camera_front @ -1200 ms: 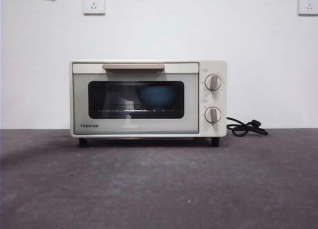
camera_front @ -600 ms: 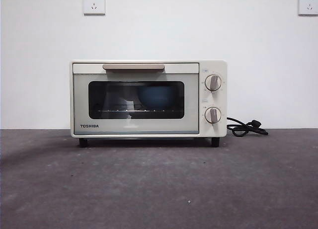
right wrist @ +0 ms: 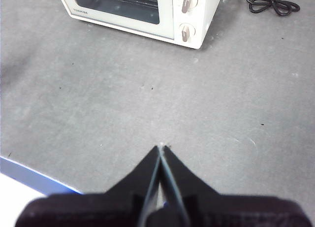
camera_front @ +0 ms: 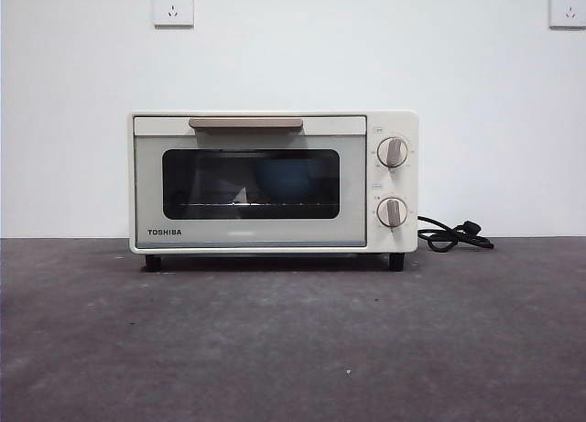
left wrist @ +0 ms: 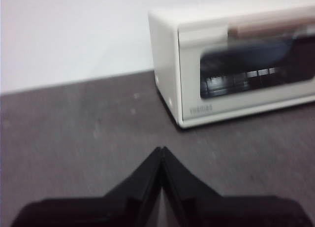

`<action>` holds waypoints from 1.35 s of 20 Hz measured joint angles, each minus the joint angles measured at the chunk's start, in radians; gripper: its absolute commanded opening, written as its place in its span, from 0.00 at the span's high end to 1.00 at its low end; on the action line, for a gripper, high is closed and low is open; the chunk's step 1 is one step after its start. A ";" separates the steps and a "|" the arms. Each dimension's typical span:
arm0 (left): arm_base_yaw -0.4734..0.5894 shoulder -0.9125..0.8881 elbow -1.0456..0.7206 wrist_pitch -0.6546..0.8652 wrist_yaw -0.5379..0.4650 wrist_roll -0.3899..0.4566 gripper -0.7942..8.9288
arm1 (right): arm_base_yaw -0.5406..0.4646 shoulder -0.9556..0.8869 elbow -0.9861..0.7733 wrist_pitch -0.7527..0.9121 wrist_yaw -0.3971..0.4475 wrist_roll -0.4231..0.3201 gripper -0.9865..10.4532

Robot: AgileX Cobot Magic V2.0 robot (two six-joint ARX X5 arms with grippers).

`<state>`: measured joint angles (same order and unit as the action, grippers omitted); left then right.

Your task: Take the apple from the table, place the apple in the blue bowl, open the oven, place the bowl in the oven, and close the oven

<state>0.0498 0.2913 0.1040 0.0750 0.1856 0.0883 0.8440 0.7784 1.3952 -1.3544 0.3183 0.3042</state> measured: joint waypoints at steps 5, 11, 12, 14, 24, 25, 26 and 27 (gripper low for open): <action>0.003 -0.175 -0.086 -0.114 -0.100 -0.019 0.92 | 0.000 0.002 0.000 0.000 0.000 0.000 0.91; 0.003 -0.286 -0.086 -0.242 -0.169 -0.030 0.92 | 0.000 0.003 0.000 0.000 0.000 0.000 0.91; 0.003 -0.285 -0.086 -0.256 -0.163 -0.030 0.92 | 0.000 0.003 0.000 0.000 0.000 0.000 0.91; 0.002 -0.285 -0.086 -0.257 -0.157 -0.031 0.92 | 0.000 0.003 0.000 0.000 0.000 0.000 0.91; -0.012 -0.266 -0.086 -0.247 -0.155 -0.046 0.92 | 0.000 0.004 0.000 0.000 0.000 0.000 0.91; -0.012 -0.264 -0.086 -0.246 -0.155 -0.047 0.92 | 0.000 0.004 0.000 0.000 0.000 0.000 0.91; -0.012 -0.259 -0.086 -0.246 -0.154 -0.047 0.92 | 0.000 0.004 0.000 0.000 0.000 0.000 0.91; -0.012 -0.256 -0.086 -0.246 -0.154 -0.047 0.92 | 0.000 0.004 0.000 0.000 0.000 0.000 0.91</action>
<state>0.0380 0.0349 0.0177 -0.1715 0.0319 0.0410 0.8440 0.7822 1.3949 -1.3548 0.3183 0.3042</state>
